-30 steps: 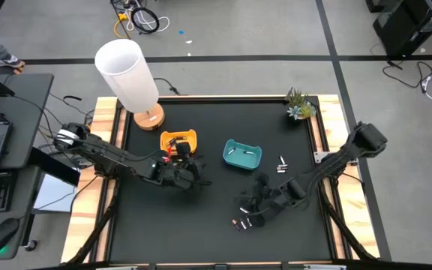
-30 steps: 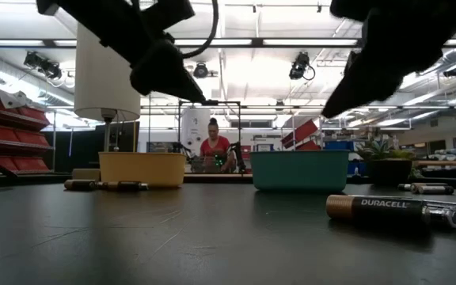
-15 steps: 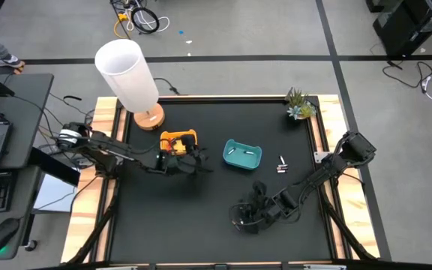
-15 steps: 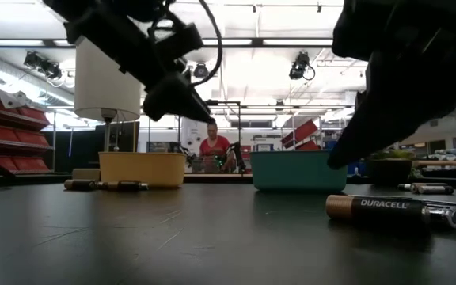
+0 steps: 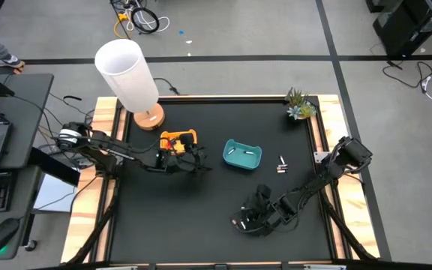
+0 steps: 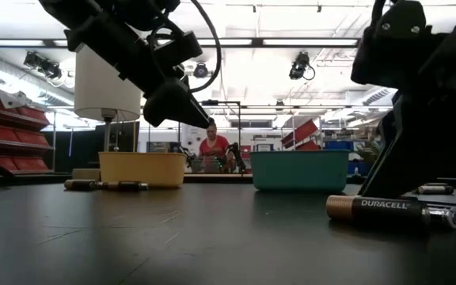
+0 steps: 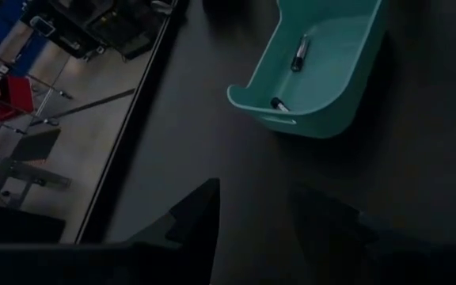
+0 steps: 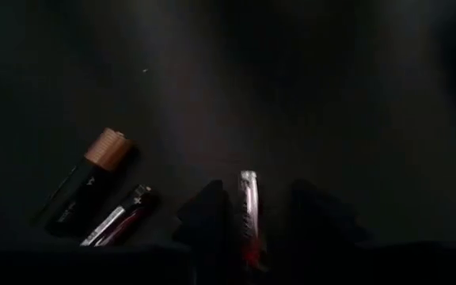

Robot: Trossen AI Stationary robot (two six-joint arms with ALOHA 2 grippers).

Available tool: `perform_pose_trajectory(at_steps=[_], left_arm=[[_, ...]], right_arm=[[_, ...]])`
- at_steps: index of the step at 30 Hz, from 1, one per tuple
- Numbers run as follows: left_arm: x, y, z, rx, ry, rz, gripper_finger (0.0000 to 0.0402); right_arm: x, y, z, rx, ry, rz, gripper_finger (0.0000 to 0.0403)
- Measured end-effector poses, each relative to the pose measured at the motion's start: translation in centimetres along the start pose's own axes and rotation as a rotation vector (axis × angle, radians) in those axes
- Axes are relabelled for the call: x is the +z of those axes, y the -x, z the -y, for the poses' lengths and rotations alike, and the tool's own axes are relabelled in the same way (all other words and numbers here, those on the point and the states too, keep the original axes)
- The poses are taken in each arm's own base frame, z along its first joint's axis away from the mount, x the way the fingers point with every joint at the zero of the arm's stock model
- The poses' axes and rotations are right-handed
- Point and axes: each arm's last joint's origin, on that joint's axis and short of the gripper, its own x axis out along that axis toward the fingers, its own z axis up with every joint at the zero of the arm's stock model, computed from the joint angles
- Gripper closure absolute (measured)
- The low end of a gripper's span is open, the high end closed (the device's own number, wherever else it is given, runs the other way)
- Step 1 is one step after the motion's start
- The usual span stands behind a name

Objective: Sort batteries
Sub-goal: Put the silver battery into the blue bin

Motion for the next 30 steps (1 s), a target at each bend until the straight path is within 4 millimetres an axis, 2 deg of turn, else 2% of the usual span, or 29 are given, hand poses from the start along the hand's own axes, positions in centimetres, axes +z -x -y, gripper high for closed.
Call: perform_pose_trajectory(at_steps=[7, 14, 19, 22, 27, 30], left_arm=[[0.1, 0.0, 0.0, -0.001, 0.043, 0.008, 0.0234], [0.1, 0.0, 0.0, -0.001, 0.073, 0.008, 0.0234], [0.1, 0.0, 0.0, -0.001, 0.103, 0.009, 0.0234], [0.2, 0.0, 0.0, 0.0, 0.115, 0.017, 0.0234], [0.7, 0.2, 0.0, 0.001, 0.169, 0.057, 0.0234], [0.8, 0.4, 0.4, -0.007, 0.167, 0.066, 0.0234]], right_arm=[[-0.2, -0.5, 0.3, -0.03, 0.015, -0.025, 0.0283], [0.1, -0.7, 0.8, -0.047, 0.06, -0.045, 0.0386], [1.0, -1.3, 1.6, -0.098, 0.106, -0.001, 0.0388], [2.3, -1.8, 2.7, -0.193, 0.191, 0.089, 0.0396], [7.5, -1.4, 4.7, -0.252, 0.237, 0.262, 0.0396], [9.8, -0.6, 5.8, -0.268, 0.292, 0.33, 0.0396]])
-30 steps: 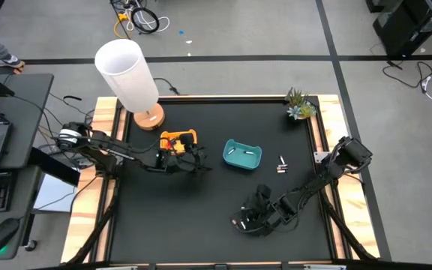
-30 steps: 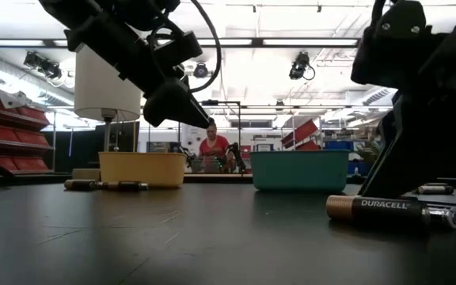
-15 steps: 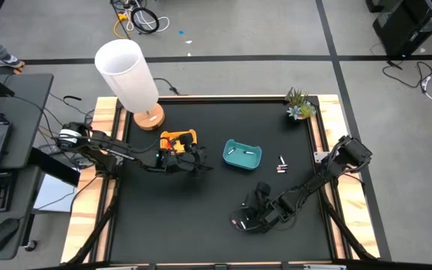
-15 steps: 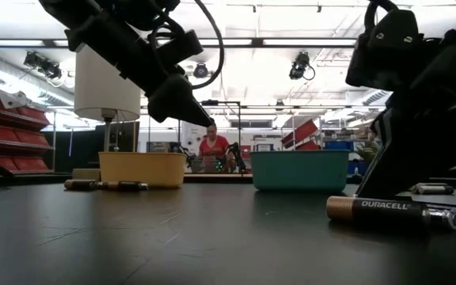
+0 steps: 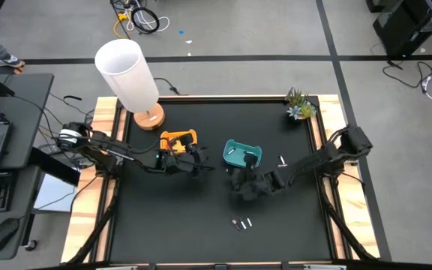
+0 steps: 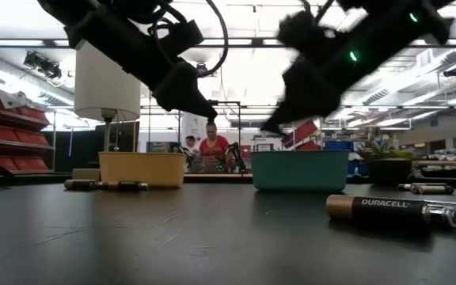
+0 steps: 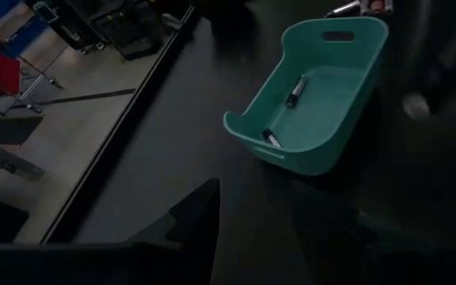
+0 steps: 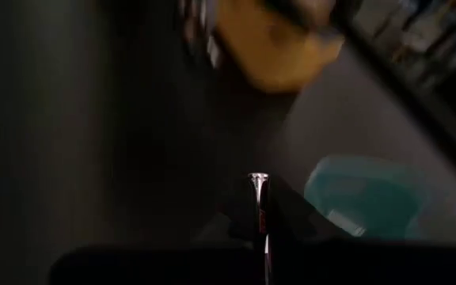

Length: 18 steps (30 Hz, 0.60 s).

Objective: Sort batteries
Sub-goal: Put the silver battery into the blue bin

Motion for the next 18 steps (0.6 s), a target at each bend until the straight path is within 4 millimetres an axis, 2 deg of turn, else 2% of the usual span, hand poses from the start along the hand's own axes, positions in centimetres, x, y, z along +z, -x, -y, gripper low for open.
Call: perform_pose_trajectory(at_steps=[4, 10, 13, 18], left_arm=[[-0.1, 0.6, 0.7, 0.041, -0.034, -0.006, 0.0234], [-0.2, 1.4, 1.5, 0.069, -0.041, -0.007, 0.0234], [-0.2, 1.6, 1.9, 0.017, -0.044, -0.001, 0.0234], [-0.2, 2.2, 2.9, -0.075, -0.053, 0.007, 0.0234]], right_arm=[[2.3, 0.6, 2.8, -0.051, 0.009, 0.059, 0.0395], [1.8, 0.2, 6.1, -0.167, -0.009, -0.068, 0.0373], [0.5, -1.1, 6.9, -0.185, -0.068, -0.167, 0.0349], [0.2, -2.2, 6.7, -0.056, -0.104, -0.203, 0.0298]])
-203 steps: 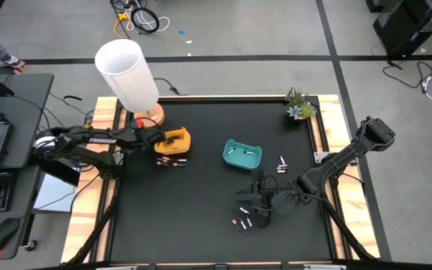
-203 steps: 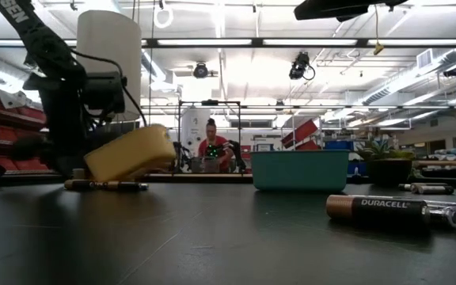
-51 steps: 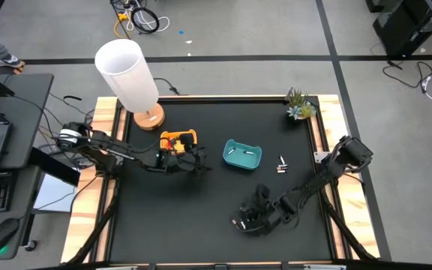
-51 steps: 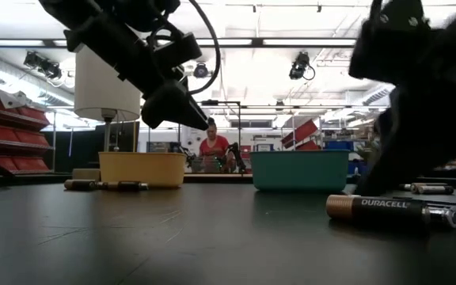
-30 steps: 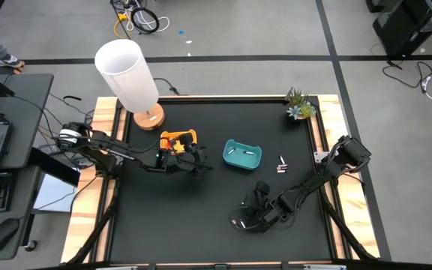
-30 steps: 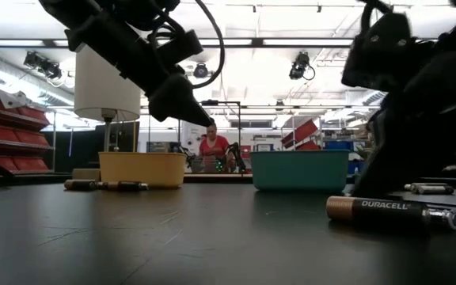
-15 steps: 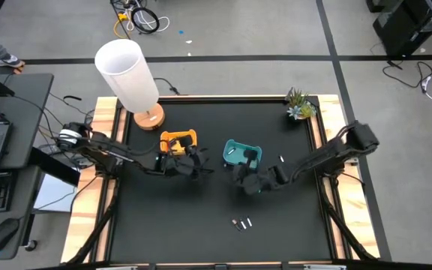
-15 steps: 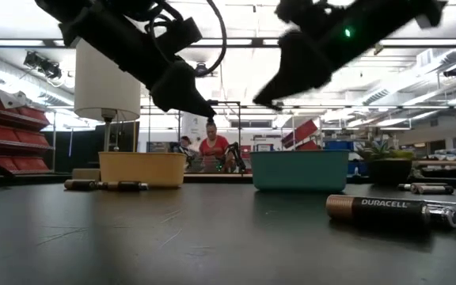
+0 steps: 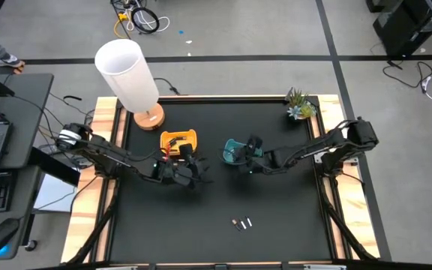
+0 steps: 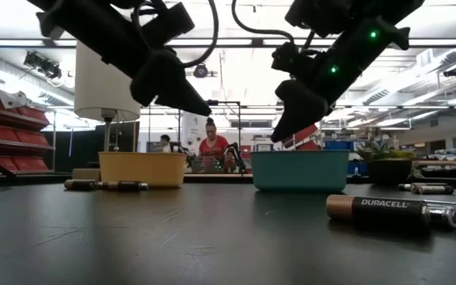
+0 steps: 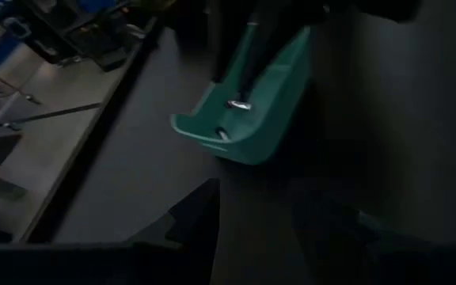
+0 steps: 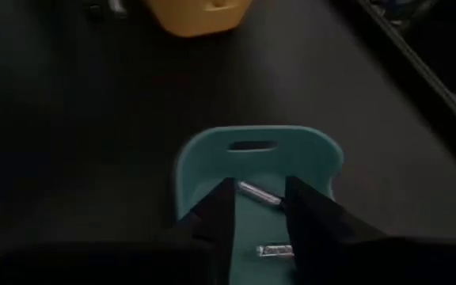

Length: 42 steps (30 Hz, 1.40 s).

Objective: Sort batteries
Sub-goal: Put the silver battery into the blue bin

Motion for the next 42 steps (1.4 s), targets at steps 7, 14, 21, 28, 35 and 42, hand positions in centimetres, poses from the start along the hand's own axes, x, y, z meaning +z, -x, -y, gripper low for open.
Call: perform_pose_trajectory(at_steps=[7, 14, 21, 28, 35, 42], left_arm=[[-0.1, 0.9, 1.1, 0.009, 0.011, 0.003, 0.0234], [0.0, 2.2, 2.4, 0.065, 0.027, 0.033, 0.0234], [0.4, 5.7, 4.5, 0.085, 0.015, 0.116, 0.0234], [-0.1, 8.4, 5.7, 0.09, 0.043, 0.146, 0.0234], [-1.0, 10.0, 6.4, 0.042, 0.043, 0.131, 0.0234], [-0.8, 11.6, 4.8, 0.011, 0.046, 0.118, 0.0256]], right_arm=[[1.3, 4.2, 0.7, 0.006, -0.036, 0.092, 0.027], [1.2, 13.1, 0.4, 0.0, -0.138, 0.327, 0.0281], [-2.1, 15.9, 0.9, -0.025, -0.292, 0.272, 0.0288], [-4.9, 14.5, -0.1, -0.034, -0.337, 0.011, 0.0288], [-7.0, 13.1, -1.1, -0.071, -0.285, -0.281, 0.0288], [-7.8, 12.7, -0.4, -0.083, -0.239, -0.562, 0.0288]])
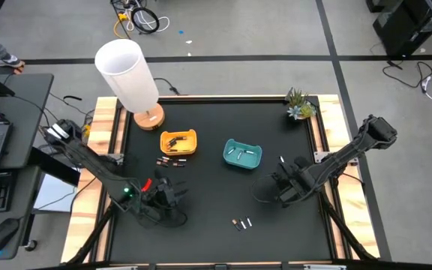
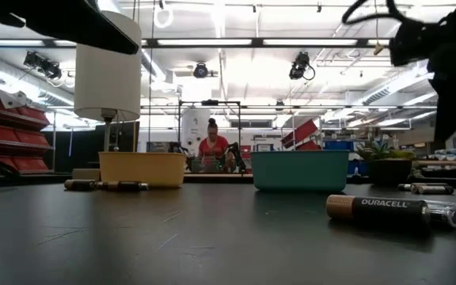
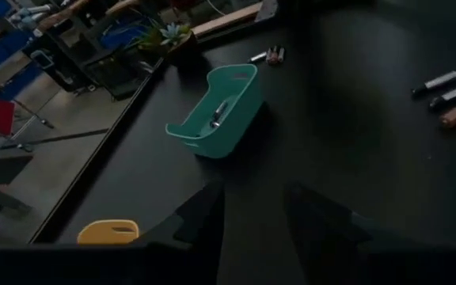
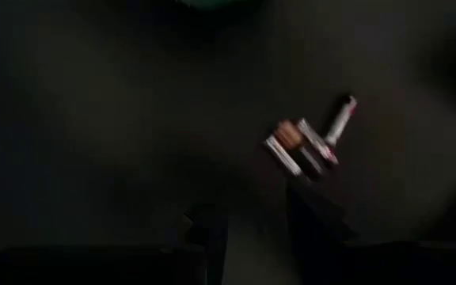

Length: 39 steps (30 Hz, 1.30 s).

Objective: Sort batteries
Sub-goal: Put the silver battery into the blue bin

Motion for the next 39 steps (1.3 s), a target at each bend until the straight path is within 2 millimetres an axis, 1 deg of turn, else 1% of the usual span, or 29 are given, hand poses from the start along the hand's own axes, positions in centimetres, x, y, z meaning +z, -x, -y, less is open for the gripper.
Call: perform_pose_trajectory(at_steps=[3, 9, 14, 19, 25, 28, 31, 33, 35, 39], left_arm=[[0.3, 0.2, -0.8, -0.028, 0.008, -0.01, 0.0276], [0.0, -0.7, -1.7, -0.03, -0.038, -0.07, 0.0299], [-0.1, -1.7, -2.5, -0.027, -0.052, -0.118, 0.0301], [-0.1, -2.5, -3.0, -0.05, -0.071, -0.147, 0.0301], [-0.3, -2.5, -3.0, -0.106, -0.103, -0.175, 0.0302], [-1.1, -2.7, -2.6, -0.166, -0.089, -0.165, 0.0302], [-2.2, -3.0, -2.1, -0.259, -0.049, -0.121, 0.0302], [-2.8, -3.2, -1.8, -0.313, -0.015, -0.088, 0.0302], [-3.5, -3.2, -1.7, -0.33, 0.009, -0.08, 0.0302], [-4.1, -3.1, -1.6, -0.332, 0.031, -0.088, 0.0302]], right_arm=[[0.2, -0.1, 0.5, -0.033, -0.003, -0.03, 0.0288], [1.6, -0.8, 1.4, -0.087, -0.028, -0.06, 0.0288], [3.8, -1.7, 2.4, -0.102, -0.082, -0.058, 0.0288], [6.1, -2.8, 3.4, -0.078, -0.081, -0.058, 0.0288], [8.0, -3.8, 5.0, -0.072, -0.081, -0.099, 0.0288], [8.8, -4.4, 5.5, -0.019, -0.086, -0.121, 0.0289], [8.9, -5.5, 6.3, 0.012, -0.101, -0.165, 0.0289], [8.6, -6.3, 6.8, 0.013, -0.121, -0.197, 0.0289], [7.9, -7.1, 7.4, -0.012, -0.141, -0.236, 0.0289], [6.8, -8.4, 8.0, -0.022, -0.173, -0.29, 0.0289]])
